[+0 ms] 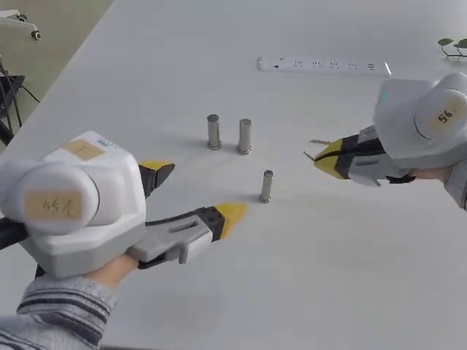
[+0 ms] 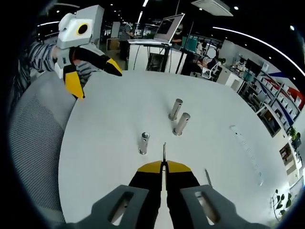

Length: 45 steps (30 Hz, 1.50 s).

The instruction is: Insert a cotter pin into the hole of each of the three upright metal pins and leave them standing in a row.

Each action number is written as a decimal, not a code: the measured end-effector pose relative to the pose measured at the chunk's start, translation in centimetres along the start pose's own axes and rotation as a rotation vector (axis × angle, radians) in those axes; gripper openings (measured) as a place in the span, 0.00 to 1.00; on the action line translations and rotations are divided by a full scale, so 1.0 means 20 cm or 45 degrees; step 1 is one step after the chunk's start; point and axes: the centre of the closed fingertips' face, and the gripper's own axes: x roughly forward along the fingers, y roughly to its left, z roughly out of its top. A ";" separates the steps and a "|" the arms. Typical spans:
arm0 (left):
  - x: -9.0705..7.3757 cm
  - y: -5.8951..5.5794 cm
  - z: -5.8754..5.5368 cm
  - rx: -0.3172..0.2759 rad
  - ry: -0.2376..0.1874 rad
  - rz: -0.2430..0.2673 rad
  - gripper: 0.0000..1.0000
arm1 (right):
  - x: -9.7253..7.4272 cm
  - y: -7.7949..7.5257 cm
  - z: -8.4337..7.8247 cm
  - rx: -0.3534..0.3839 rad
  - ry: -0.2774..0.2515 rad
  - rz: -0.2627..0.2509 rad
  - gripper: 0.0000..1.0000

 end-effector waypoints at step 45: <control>0.05 -0.23 0.13 -0.484 -0.139 -0.292 0.00 | -0.08 0.35 0.39 -0.514 -0.220 0.107 0.00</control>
